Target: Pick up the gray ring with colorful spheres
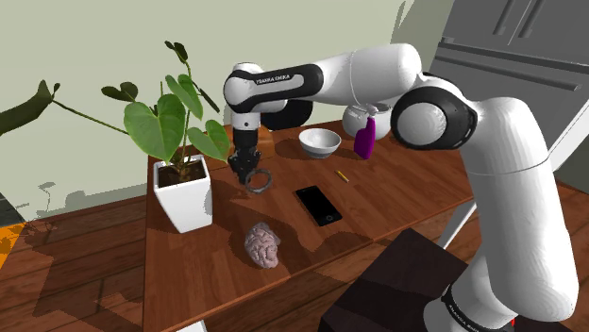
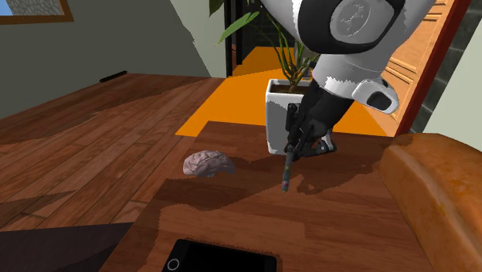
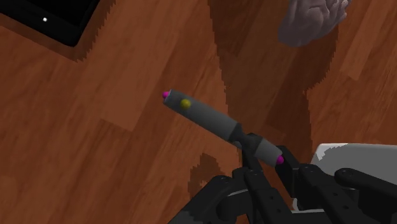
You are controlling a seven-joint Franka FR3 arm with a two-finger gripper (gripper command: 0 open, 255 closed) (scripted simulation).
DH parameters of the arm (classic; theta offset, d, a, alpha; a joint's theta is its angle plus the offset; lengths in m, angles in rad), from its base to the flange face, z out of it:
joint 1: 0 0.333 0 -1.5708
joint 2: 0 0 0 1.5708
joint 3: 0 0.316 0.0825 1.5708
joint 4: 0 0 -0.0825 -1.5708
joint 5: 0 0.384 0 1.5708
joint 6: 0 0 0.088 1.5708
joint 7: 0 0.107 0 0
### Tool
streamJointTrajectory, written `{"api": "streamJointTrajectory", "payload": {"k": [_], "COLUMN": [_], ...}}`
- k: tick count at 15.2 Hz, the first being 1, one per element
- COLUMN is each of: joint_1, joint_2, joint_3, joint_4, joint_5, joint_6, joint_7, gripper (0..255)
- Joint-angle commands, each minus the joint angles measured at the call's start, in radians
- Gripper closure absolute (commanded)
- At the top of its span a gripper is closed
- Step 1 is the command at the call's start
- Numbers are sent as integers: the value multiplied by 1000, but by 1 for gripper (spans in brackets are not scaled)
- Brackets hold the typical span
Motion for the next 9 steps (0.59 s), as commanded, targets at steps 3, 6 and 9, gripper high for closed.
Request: {"api": "streamJointTrajectory", "payload": {"k": [3, 6, 9], "joint_1": [-1, -1, -1], "joint_2": [-12, -17, -18], "joint_3": [1, 2, 2], "joint_4": [34, 66, 79], "joint_5": [-1, -1, -1], "joint_6": [-45, -81, -95], "joint_7": [11, 19, 23], "gripper": [255, 255, 255]}}
